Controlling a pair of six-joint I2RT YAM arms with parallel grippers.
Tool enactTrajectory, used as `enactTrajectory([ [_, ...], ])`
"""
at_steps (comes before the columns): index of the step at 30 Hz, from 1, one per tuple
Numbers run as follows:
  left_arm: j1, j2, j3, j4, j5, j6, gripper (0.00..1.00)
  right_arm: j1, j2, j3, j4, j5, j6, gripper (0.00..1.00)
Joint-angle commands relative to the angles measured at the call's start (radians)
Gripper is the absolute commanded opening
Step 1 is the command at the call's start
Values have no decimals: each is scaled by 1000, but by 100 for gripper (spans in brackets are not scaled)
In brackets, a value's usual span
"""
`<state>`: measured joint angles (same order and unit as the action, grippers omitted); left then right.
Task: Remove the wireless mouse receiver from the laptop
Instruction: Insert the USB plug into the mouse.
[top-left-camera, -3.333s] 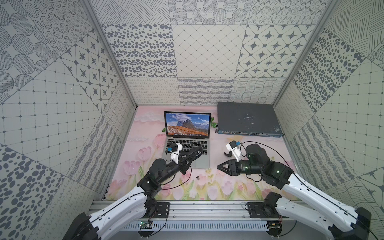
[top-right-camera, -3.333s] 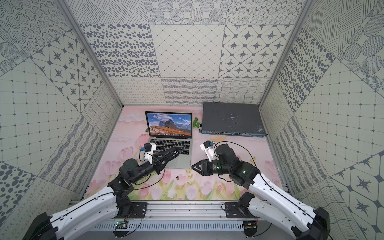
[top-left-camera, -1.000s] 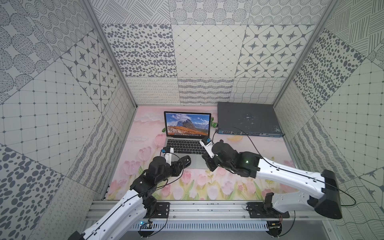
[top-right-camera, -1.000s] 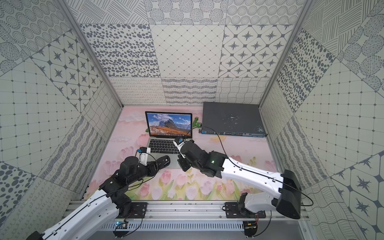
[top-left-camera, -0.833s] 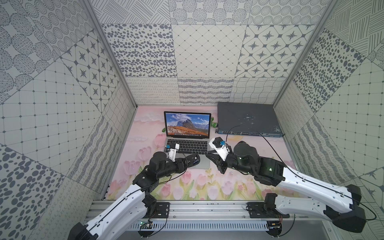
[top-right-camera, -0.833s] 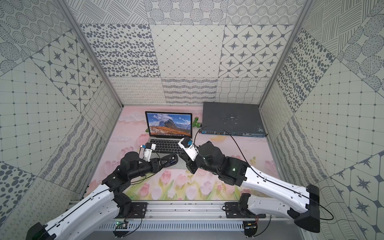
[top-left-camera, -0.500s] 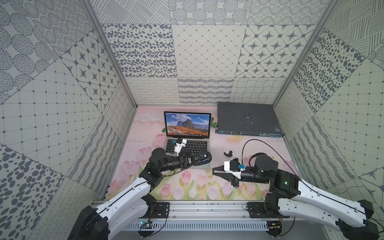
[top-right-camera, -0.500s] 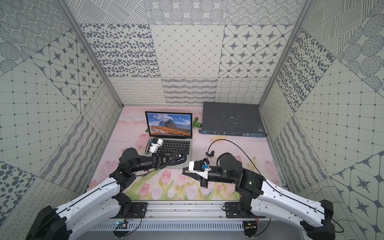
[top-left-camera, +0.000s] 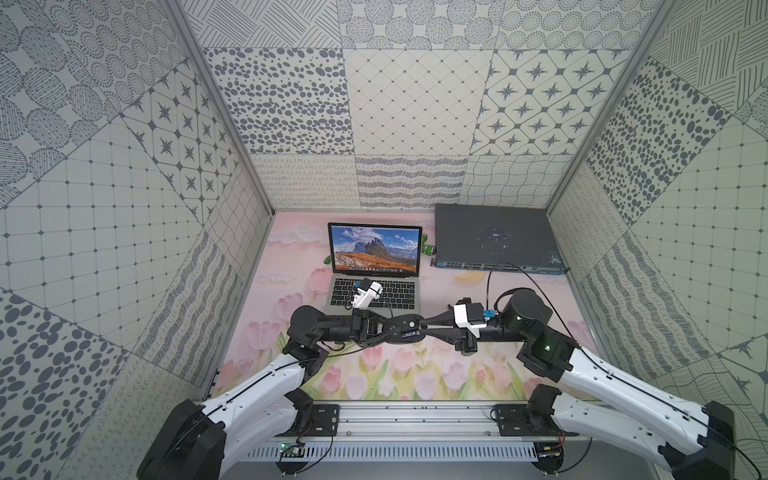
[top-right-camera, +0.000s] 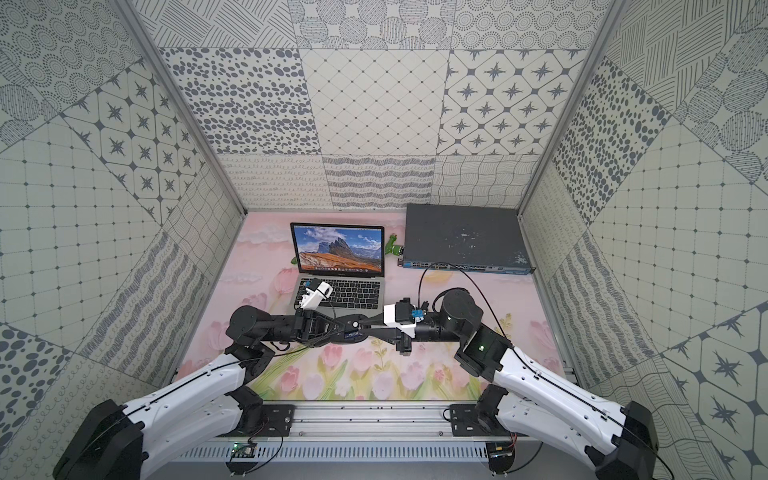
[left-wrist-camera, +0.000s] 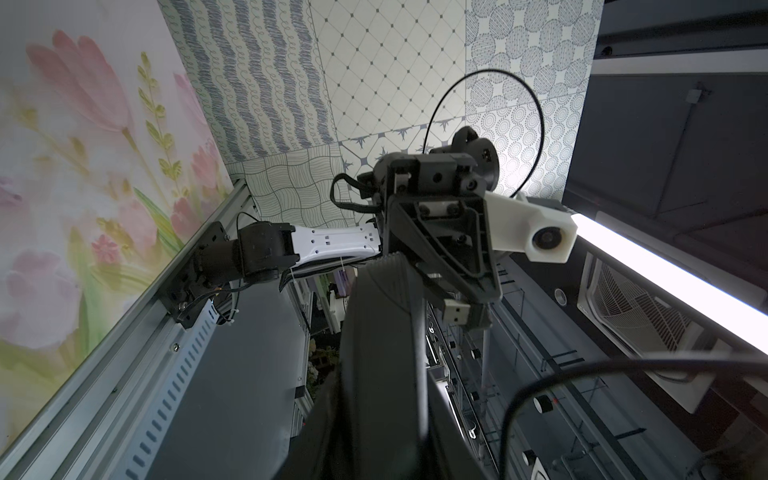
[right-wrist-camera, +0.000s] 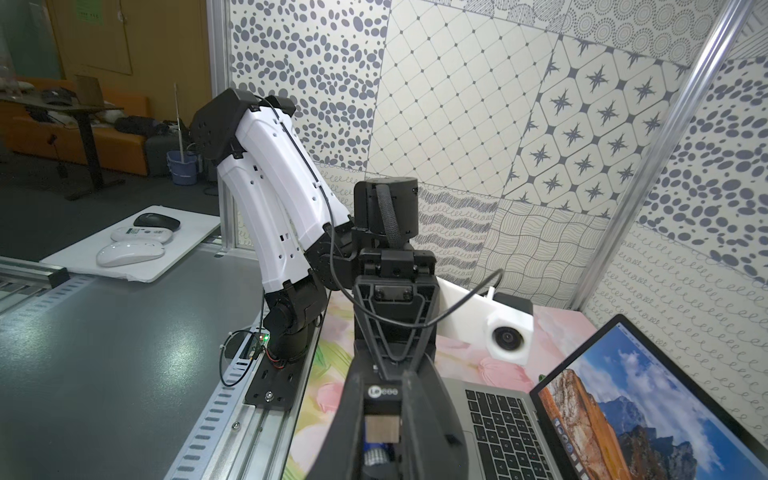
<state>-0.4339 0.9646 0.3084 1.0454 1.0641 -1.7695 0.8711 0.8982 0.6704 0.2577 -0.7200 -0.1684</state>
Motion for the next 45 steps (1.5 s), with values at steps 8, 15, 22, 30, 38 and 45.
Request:
enactTrajectory([
  [8, 0, 9, -11, 132, 95, -42, 24, -98, 73, 7, 222, -169, 113, 0],
  [15, 0, 21, -6, 132, 85, -38, 24, -106, 61, -14, 207, -201, 124, 0],
  [22, 0, 34, -8, 123, 79, -28, 23, -104, 64, -20, 147, -228, 101, 0],
  [30, 0, 31, -2, 66, 78, 11, 21, -101, 64, -63, 127, -185, 71, 0],
  [38, 0, 22, -5, 57, 79, 22, 21, -102, 89, -45, 125, -187, 67, 0],
  [45, 0, 6, -3, 27, 80, 41, 22, -102, 109, -45, 121, -191, 68, 0],
])
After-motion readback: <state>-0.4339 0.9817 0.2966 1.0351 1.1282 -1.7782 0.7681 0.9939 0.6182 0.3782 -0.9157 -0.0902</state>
